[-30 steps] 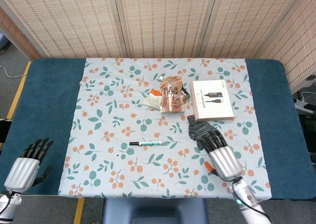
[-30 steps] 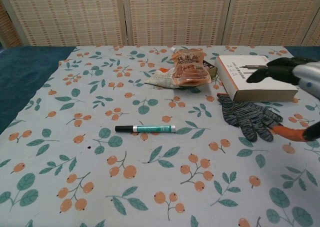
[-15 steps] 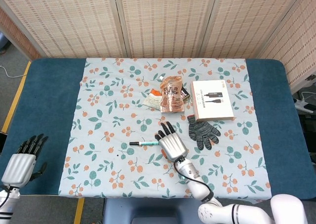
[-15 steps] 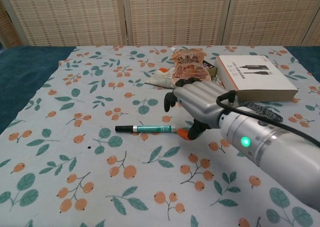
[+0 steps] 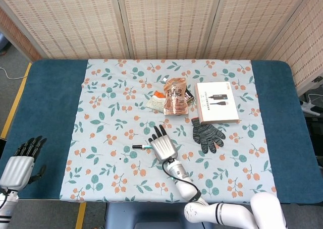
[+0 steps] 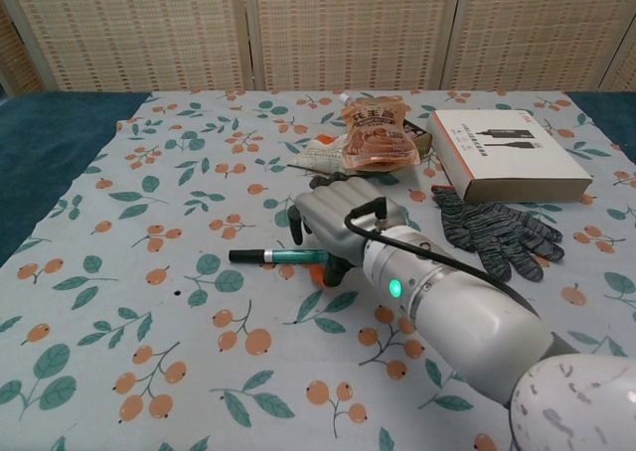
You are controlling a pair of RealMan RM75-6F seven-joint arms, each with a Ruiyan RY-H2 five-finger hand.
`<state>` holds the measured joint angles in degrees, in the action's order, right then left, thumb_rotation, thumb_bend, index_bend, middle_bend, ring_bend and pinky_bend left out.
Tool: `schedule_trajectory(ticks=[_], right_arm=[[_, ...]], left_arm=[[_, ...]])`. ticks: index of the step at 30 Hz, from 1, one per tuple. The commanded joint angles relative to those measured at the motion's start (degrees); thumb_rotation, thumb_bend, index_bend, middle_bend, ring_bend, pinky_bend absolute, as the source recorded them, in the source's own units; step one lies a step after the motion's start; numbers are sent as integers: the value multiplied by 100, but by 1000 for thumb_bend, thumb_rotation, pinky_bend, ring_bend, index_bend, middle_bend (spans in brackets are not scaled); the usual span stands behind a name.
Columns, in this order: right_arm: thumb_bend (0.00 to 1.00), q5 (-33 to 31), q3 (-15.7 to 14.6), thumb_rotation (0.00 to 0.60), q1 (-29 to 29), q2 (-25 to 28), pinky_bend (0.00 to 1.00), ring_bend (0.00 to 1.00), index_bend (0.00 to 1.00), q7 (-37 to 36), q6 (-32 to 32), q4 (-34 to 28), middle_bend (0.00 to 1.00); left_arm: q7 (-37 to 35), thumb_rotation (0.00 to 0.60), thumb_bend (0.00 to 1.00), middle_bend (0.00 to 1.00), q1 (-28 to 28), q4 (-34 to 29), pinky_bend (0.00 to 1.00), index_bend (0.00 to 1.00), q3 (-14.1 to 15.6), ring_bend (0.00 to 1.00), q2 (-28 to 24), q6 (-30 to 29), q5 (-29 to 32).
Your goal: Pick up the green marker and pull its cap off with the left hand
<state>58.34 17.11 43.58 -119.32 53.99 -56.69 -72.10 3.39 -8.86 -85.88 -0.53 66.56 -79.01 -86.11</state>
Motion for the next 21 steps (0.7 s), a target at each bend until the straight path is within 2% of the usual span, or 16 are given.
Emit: schedule_trajectory(ticks=[1, 15, 21], right_arm=[[279, -28, -48, 600, 67, -83, 0, 1, 385, 14, -62, 114, 301], [288, -92, -163, 600, 223, -265, 0, 69, 479, 4, -296, 415, 366], [288, -212, -217, 600, 238, -284, 0, 71, 482, 74, -306, 422, 367]], left_arm=[[-14, 600, 399, 0, 2, -6, 137, 0, 0, 0, -11, 4, 10], [26, 600, 399, 0, -21, -60, 143, 0, 16, 0, -54, 113, 95], [17, 600, 400, 0, -20, -66, 143, 0, 7, 0, -64, 122, 133]])
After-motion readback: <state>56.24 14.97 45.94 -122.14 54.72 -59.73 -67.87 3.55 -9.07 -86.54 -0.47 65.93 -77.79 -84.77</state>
